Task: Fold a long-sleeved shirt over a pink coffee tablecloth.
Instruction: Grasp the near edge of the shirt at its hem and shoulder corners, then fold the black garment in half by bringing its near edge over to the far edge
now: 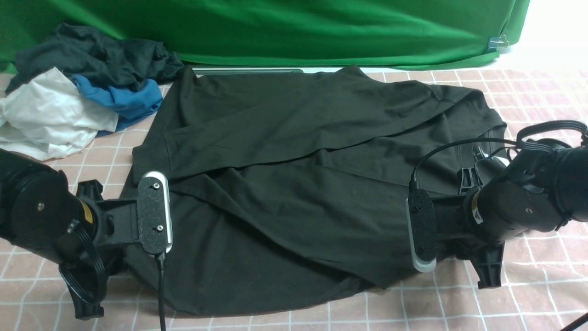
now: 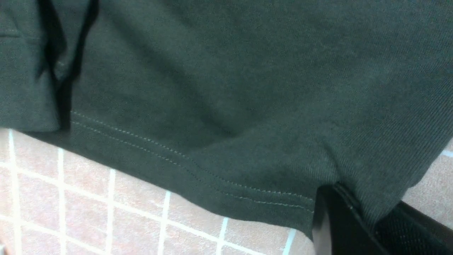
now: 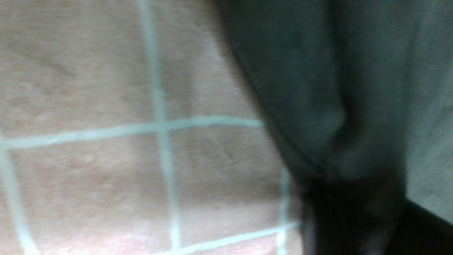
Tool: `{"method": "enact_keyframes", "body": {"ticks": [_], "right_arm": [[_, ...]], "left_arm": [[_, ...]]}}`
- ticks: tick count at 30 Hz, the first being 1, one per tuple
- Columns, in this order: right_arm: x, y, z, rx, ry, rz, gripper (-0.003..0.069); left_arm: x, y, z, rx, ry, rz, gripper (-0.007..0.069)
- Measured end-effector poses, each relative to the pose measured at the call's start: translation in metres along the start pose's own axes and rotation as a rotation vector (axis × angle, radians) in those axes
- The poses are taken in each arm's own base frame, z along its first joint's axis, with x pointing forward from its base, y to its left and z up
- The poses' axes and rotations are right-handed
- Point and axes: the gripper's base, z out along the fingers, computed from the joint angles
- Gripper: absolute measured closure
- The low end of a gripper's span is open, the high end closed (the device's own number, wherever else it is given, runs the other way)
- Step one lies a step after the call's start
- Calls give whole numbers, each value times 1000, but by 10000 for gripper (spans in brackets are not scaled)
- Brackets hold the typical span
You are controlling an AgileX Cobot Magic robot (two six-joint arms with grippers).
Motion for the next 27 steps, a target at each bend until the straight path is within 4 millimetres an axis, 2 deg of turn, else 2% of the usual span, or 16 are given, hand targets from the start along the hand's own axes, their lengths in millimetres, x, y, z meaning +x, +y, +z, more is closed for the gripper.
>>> {"method": "enact_keyframes", "body": {"ticks": [3, 5, 12, 14, 15, 17, 21, 25, 27], "right_arm": [[1, 1, -1, -7, 10, 0, 597], [4, 2, -7, -13, 23, 11, 616], [15, 7, -50, -27, 11, 152, 620], [18, 16, -64, -90, 13, 255, 620], [18, 17, -64, -98, 16, 265, 620], [22, 25, -73, -163, 44, 393, 620], [27, 38, -78, -294, 155, 591, 620], [29, 49, -85, -388, 219, 696, 620], [29, 49, -90, -382, 206, 725, 620]], "left_arm": [[0, 1, -9, -49, -22, -6, 558], [0, 2, -17, -94, -47, -16, 558], [2, 2, -48, -240, -136, -50, 558], [4, -2, -56, -242, -136, -55, 558], [4, -2, -56, -242, -136, -55, 558], [6, -6, -62, -243, -140, -68, 558], [10, -18, -77, -214, -177, -197, 558], [18, -33, -91, -171, -173, -259, 558], [20, -36, -96, -182, -181, -269, 558]]}}
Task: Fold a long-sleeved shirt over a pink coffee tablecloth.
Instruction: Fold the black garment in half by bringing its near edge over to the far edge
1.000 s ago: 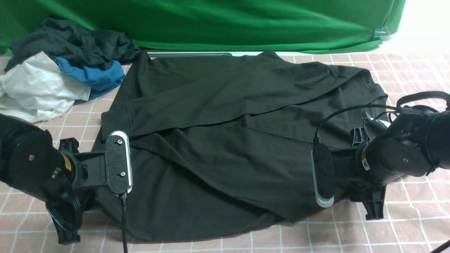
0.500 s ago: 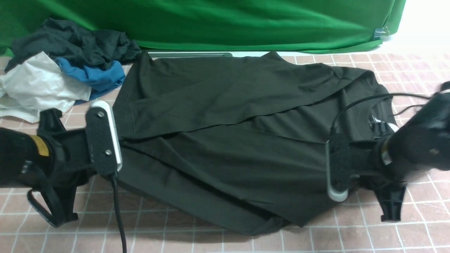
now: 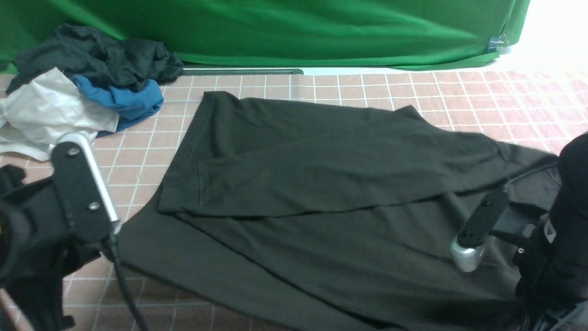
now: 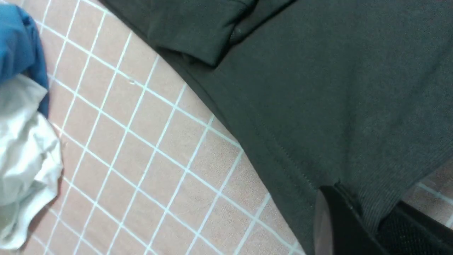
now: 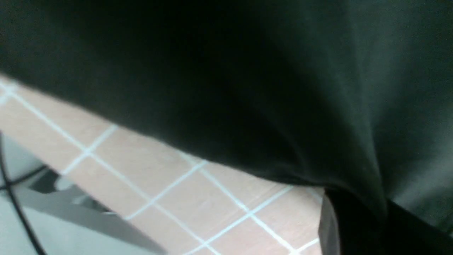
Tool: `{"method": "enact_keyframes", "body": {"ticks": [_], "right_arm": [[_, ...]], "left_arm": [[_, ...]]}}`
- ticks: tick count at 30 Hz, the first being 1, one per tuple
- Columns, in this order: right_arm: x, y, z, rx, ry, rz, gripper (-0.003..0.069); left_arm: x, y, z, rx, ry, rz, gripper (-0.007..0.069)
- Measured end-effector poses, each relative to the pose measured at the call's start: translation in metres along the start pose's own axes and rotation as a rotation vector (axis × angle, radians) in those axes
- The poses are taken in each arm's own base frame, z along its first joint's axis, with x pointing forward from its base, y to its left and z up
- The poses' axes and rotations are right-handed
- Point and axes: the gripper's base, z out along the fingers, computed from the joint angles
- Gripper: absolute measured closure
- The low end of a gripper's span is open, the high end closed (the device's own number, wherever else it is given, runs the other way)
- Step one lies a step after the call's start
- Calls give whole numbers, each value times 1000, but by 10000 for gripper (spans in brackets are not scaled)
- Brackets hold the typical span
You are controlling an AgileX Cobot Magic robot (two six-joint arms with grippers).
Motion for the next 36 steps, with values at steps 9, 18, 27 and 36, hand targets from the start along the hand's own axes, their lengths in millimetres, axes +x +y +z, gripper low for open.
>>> {"method": "enact_keyframes", "body": {"ticks": [9, 18, 27, 36], "right_arm": [[-27, -24, -40, 183, -278, 83, 620], [-54, -87, -44, 232, -325, 174, 621], [-77, -140, -31, 256, -360, 247, 621], [-103, -188, -20, 276, -389, 289, 621]], "left_arm": [[-26, 33, 37, -79, -46, -31, 558], [-77, 106, 116, -70, 38, -48, 558], [-81, 165, 177, -107, 54, -150, 558], [-103, 204, 203, -210, -59, -180, 558]]}}
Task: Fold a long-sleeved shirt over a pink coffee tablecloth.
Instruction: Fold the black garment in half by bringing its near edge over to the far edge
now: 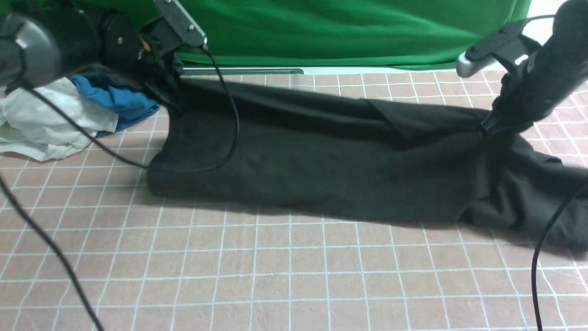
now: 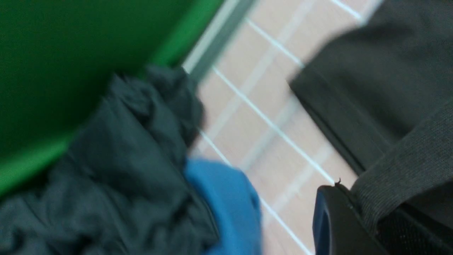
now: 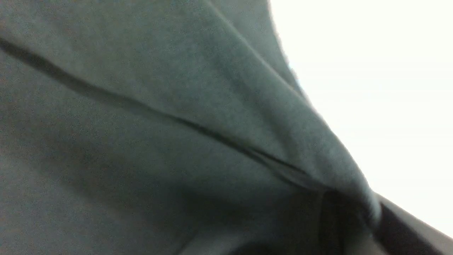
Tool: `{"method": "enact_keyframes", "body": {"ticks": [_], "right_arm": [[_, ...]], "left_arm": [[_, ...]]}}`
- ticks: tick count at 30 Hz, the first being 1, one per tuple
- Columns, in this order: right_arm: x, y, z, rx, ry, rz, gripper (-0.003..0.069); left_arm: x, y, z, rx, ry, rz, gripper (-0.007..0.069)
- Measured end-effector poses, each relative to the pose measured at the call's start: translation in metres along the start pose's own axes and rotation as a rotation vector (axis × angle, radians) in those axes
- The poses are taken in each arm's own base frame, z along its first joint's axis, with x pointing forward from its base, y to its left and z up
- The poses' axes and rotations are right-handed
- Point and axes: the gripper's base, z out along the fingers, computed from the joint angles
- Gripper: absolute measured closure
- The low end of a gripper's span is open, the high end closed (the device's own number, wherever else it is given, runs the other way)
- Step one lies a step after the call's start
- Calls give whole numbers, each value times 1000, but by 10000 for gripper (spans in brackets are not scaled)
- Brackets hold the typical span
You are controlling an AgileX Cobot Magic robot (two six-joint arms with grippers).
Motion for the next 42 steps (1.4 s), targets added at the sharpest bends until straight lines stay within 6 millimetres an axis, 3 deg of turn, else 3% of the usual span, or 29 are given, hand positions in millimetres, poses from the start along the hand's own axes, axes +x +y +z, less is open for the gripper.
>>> {"method": "enact_keyframes", "body": {"ticks": [9, 12, 14, 15, 17, 19, 22, 24, 27, 28, 29, 30, 32, 33, 34, 36, 38, 42], "right_arm": [[-17, -9, 42, 8, -13, -12, 605], [-18, -11, 51, 15, -17, -17, 533], [-18, -12, 53, 26, -26, -12, 407], [-18, -12, 53, 27, -28, -9, 394], [-20, -14, 49, 35, -41, 19, 257], [-21, -16, 38, 42, -56, 42, 196], [-26, -14, 12, 25, -111, 97, 202], [-33, -5, -11, -35, -175, 136, 277], [-44, 18, -26, -174, -237, 134, 482], [-45, 21, -25, -187, -236, 127, 497], [-48, 37, -17, -279, -213, 128, 578], [-50, 49, -5, -331, -185, 128, 606], [-51, 59, 11, -367, -155, 123, 621], [-51, 66, 30, -382, -129, 125, 626], [-52, 69, 40, -386, -120, 129, 628], [-54, 70, 50, -386, -115, 135, 629], [-59, 70, 66, -382, -114, 150, 629], [-68, 67, 81, -374, -130, 161, 631]], "left_arm": [[-9, 5, 42, -33, -42, -23, 557], [-6, 0, 54, -35, -50, -24, 538], [-4, -6, 65, -25, -57, -45, 489], [-3, -6, 66, -24, -57, -47, 489], [-2, -9, 73, -18, -71, -83, 412], [-1, -11, 77, -18, -79, -95, 338], [-1, -9, 76, -26, -90, -118, 214], [-1, -5, 72, -25, -93, -176, 135], [-7, 4, 53, -14, -101, -270, 89], [-9, 6, 47, -13, -110, -293, 92], [-16, 13, 27, -2, -126, -343, 128], [-20, 16, 14, 29, -132, -406, 186], [-26, 20, -7, 56, -148, -462, 284], [-32, 24, -30, 79, -164, -489, 421], [-34, 26, -44, 81, -179, -488, 496], [-35, 23, -55, 90, -183, -478, 546], [-36, 12, -83, 97, -206, -463, 602], [-32, -16, -108, 110, -234, -440, 607]]}}
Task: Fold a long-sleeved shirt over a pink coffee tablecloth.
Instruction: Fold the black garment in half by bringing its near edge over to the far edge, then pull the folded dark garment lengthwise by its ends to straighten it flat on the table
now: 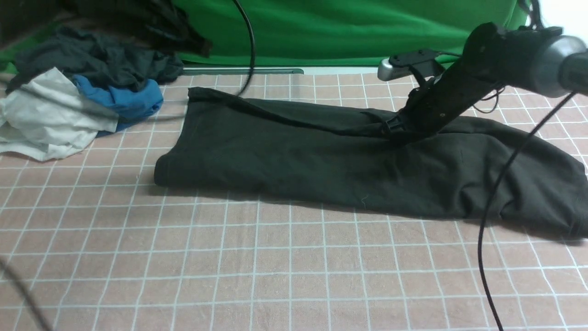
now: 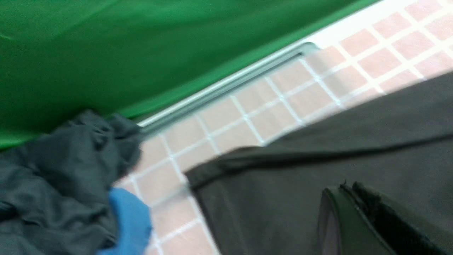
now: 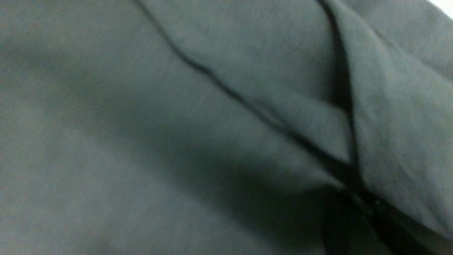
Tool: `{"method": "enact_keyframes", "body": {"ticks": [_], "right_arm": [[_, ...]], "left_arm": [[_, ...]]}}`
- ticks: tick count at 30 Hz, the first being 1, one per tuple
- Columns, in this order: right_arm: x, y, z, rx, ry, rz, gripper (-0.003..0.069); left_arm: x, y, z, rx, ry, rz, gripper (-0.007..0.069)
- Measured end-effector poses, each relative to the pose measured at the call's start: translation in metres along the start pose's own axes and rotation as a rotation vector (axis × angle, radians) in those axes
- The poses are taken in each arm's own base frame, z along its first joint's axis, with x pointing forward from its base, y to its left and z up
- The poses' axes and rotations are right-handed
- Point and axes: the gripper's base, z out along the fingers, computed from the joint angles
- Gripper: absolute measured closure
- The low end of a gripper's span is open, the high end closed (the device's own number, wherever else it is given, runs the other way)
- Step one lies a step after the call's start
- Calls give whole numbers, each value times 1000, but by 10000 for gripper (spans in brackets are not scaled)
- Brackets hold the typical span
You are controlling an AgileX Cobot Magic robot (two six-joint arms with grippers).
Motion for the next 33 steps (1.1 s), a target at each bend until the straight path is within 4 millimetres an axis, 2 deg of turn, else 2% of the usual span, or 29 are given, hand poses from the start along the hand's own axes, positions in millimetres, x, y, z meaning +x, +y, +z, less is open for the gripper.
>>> {"method": "enact_keyframes", "body": {"ticks": [2, 5, 6, 7, 9, 11, 13, 15, 16, 20, 21, 22, 23, 24, 25, 26, 28, 29, 30, 32, 33], "right_arm": [[-2, -3, 4, 7, -13, 5, 631], [-8, -22, 16, 70, -123, 34, 627], [-12, -30, 17, 104, -180, 44, 624], [-12, -32, 17, 110, -189, 47, 623], [-20, -50, 14, 188, -326, 84, 613], [-23, -58, 11, 215, -371, 101, 607], [-25, -73, 2, 257, -436, 130, 584], [-23, -84, -17, 261, -430, 159, 561], [-23, -85, -19, 260, -427, 159, 561], [-17, -88, -87, 241, -331, 134, 549], [-10, -87, -106, 240, -295, 140, 546], [-6, -88, -108, 239, -268, 142, 546], [10, -85, -138, 256, -205, 170, 540], [13, -85, -141, 260, -194, 168, 538], [40, -88, -155, 295, -105, 241, 514], [43, -87, -160, 302, -104, 249, 504], [84, -97, -167, 346, -13, 401, 395], [95, -99, -169, 353, 6, 446, 348], [101, -101, -168, 355, 18, 469, 336], [131, -111, -161, 359, 74, 602, 155], [140, -114, -157, 361, 88, 640, 109]], "left_arm": [[3, -9, -5, 11, -7, 11, 607], [13, -39, -23, 58, -28, 29, 607], [18, -54, -28, 89, -27, 47, 607], [17, -56, -30, 92, -32, 51, 607], [25, -85, -43, 152, -34, 97, 607], [28, -96, -50, 178, -40, 119, 607], [36, -114, -64, 222, -50, 157, 607], [45, -123, -78, 243, -58, 175, 607], [46, -123, -78, 243, -58, 175, 607], [64, -124, -99, 244, -65, 174, 607], [69, -124, -105, 243, -69, 176, 607], [71, -124, -104, 243, -65, 176, 607], [77, -124, -114, 241, -81, 175, 607], [78, -124, -115, 241, -82, 175, 607], [85, -124, -123, 241, -88, 168, 607], [86, -123, -126, 239, -98, 167, 607], [95, -123, -140, 235, -125, 161, 607], [97, -122, -145, 233, -138, 160, 607], [98, -122, -145, 234, -136, 160, 607], [100, -121, -156, 224, -174, 162, 607], [99, -120, -158, 220, -186, 161, 607]]}}
